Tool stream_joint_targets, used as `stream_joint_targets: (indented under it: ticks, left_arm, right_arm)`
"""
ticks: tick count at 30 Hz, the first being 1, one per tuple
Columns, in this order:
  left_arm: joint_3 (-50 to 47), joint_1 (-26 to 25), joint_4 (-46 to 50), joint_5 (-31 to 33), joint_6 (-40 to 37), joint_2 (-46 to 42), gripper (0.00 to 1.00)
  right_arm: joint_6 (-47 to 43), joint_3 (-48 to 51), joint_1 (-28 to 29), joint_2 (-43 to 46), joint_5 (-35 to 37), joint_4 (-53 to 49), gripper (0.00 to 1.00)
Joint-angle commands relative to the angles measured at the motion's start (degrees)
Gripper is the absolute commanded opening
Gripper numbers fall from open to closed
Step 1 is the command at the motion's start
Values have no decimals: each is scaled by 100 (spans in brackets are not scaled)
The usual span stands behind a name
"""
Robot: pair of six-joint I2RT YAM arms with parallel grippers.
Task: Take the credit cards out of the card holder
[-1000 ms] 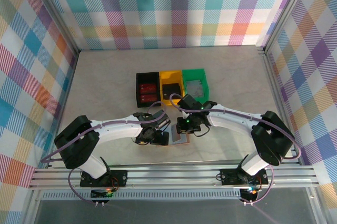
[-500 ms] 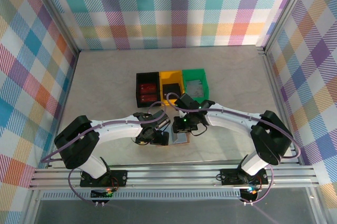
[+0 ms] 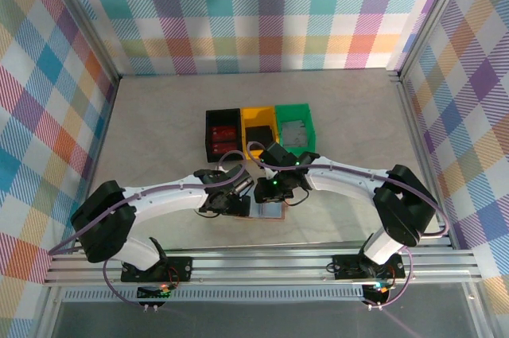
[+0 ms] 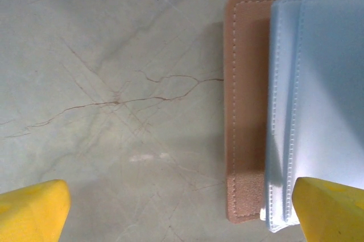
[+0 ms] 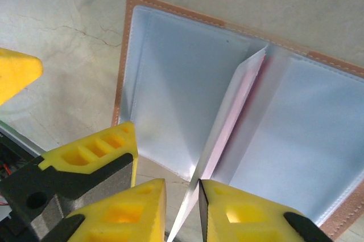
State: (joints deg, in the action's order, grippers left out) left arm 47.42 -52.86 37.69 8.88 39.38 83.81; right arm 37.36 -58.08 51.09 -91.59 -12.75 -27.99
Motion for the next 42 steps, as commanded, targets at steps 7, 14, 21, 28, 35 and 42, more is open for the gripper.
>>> stream_joint_targets:
  ticks: [7, 14, 21, 28, 35, 42]
  left_arm:
    - [-208, -14, 400, 373, 14, -509, 100]
    - [-261, 91, 552, 458, 3, -930, 100]
    - [-331, 170, 664, 535, 24, -1223, 100]
    - [-364, 202, 672, 524, 38, -1436, 100]
    - [-366, 204, 358, 212, 70, -1207, 100]
    - [-174, 202, 147, -53, 70, -804, 100]
  right_arm:
    - [284, -238, 145, -277, -296, 307, 26]
    - [367, -335, 174, -421, -290, 364, 26]
    - [403, -442, 182, -618, -333, 356, 26]
    - [423, -493, 173, -654, -289, 285, 26]
    - [123, -362, 38, -81, 206, -40, 29]
    - [192, 138, -88, 135, 146, 248, 29]
